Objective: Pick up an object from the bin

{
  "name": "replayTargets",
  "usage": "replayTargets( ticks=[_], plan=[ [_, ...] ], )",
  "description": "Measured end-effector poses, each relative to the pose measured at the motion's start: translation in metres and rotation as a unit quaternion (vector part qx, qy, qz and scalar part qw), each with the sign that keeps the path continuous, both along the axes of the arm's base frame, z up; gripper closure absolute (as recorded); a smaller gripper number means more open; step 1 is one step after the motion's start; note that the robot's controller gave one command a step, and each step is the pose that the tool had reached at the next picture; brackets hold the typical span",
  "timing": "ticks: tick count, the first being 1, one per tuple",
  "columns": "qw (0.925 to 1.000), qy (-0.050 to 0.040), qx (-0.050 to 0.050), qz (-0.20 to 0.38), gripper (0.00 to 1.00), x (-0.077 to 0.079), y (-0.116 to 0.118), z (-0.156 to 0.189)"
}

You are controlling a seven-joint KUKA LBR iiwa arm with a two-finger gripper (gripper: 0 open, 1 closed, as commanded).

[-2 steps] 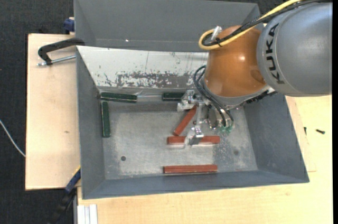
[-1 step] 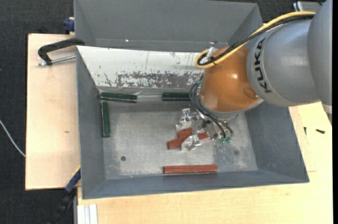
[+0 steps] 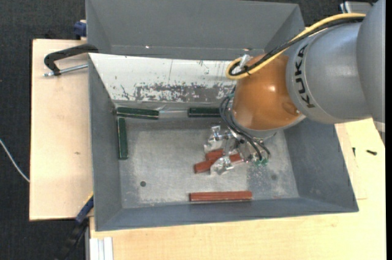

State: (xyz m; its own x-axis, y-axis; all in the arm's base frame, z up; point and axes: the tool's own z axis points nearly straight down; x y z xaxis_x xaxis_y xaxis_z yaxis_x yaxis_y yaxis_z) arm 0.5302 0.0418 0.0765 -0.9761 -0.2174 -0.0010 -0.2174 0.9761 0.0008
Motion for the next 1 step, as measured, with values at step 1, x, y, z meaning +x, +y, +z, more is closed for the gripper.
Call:
replayTargets(
  ticks=[1],
  plan=[
    [0.9999, -0.0038, 0.001, -0.015, 1.00, -0.0133, 0.0446, 0.1614]
  ],
)
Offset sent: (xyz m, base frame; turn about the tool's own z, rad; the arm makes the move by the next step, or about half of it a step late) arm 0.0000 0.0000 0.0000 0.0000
